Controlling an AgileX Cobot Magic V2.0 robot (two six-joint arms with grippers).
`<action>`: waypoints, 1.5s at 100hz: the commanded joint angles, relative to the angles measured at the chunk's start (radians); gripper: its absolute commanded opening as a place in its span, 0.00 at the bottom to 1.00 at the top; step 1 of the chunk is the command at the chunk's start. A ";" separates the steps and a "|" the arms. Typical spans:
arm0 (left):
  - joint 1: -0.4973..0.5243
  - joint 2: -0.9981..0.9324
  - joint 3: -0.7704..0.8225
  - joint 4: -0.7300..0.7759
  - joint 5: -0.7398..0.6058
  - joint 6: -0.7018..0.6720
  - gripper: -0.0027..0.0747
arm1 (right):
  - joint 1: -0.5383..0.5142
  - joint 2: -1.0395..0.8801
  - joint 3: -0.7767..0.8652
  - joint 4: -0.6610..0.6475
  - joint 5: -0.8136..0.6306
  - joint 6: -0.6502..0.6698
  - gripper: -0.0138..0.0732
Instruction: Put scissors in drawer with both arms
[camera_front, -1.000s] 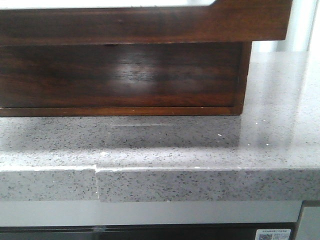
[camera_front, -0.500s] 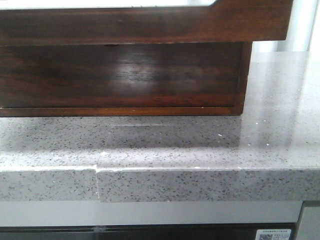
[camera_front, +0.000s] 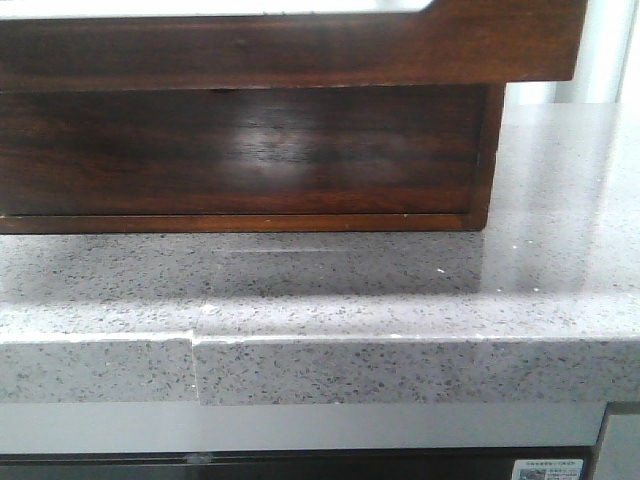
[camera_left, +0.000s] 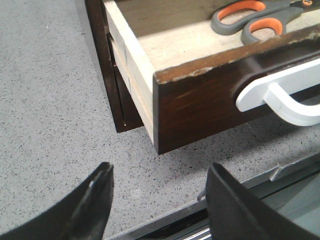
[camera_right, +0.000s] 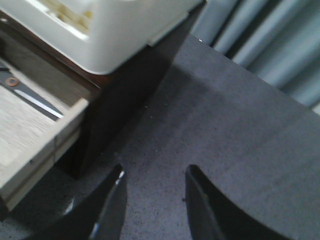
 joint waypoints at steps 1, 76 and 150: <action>-0.006 0.008 -0.021 -0.020 -0.072 -0.008 0.54 | -0.069 -0.086 0.083 -0.021 -0.142 0.102 0.46; -0.006 0.008 -0.019 -0.020 -0.074 -0.008 0.37 | -0.163 -0.220 0.399 0.009 -0.217 0.310 0.38; -0.006 0.008 -0.019 -0.038 -0.053 -0.010 0.01 | -0.163 -0.220 0.399 0.005 -0.199 0.310 0.08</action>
